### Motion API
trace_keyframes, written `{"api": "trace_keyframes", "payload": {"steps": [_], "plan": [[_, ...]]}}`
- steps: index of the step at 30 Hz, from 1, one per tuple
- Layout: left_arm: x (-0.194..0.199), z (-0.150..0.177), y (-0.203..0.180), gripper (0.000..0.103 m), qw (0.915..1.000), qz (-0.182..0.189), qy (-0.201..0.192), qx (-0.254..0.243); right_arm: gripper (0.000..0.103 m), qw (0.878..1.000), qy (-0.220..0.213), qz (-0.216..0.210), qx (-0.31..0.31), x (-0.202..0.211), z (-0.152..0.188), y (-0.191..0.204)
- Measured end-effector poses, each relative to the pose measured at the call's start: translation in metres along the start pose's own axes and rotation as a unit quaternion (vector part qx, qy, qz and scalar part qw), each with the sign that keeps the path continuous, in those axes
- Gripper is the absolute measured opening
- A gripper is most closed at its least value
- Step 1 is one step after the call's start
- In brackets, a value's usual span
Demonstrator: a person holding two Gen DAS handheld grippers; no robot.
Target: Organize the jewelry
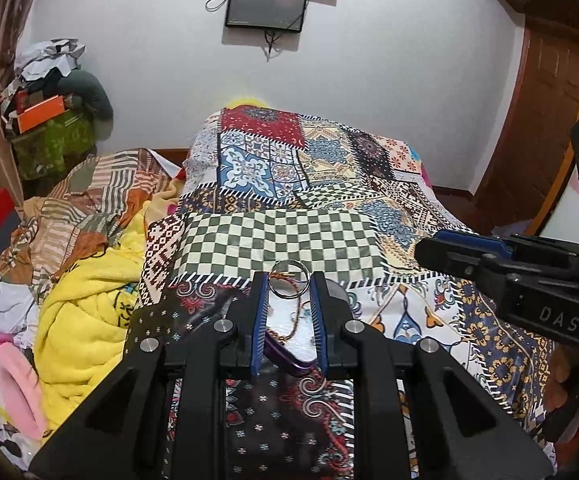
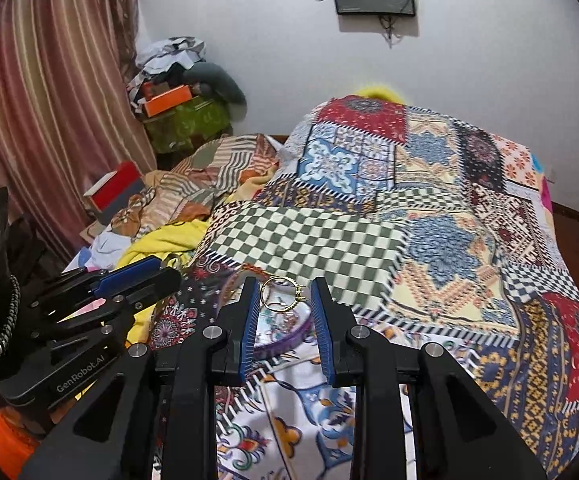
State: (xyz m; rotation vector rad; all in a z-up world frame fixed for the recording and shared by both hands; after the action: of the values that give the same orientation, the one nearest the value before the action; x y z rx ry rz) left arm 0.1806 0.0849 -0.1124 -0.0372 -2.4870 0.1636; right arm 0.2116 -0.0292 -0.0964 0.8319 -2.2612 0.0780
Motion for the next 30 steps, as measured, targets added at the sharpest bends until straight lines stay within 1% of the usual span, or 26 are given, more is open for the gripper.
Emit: {"api": "trace_keyframes", "payload": {"steps": [5, 10, 21, 30], "plan": [[-0.011, 0.007, 0.011, 0.020, 0.9999, 0.002, 0.010, 0.010, 0.024, 1.000, 0.014, -0.011, 0.008, -0.017, 0.001, 0.012], [-0.025, 0.014, 0.015, 0.020, 0.9996, 0.008, 0.024, 0.013, 0.024, 0.999, 0.028, -0.017, 0.010, -0.033, 0.003, 0.014], [-0.057, 0.025, 0.000, 0.020, 0.9982, 0.027, 0.053, -0.006, 0.024, 0.999, 0.045, -0.018, 0.003, -0.057, 0.002, 0.010], [-0.069, 0.031, 0.003, 0.020, 0.9970, 0.033, 0.070, 0.002, 0.024, 0.997, 0.067, -0.025, -0.004, -0.074, 0.010, 0.007]]}}
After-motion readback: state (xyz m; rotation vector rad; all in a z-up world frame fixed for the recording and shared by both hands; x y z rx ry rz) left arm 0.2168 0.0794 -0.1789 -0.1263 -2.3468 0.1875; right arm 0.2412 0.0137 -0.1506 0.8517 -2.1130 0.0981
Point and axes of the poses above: each gripper's, at about its wrist camera, not at the fingertips, and x roughly against the way its jaws point, y to its left, z to its underside, the point moved 3 cm from there along -x, roughly the way its jaws point, and after that the axes turned 1 degree about -z, right-handed, at the moved point
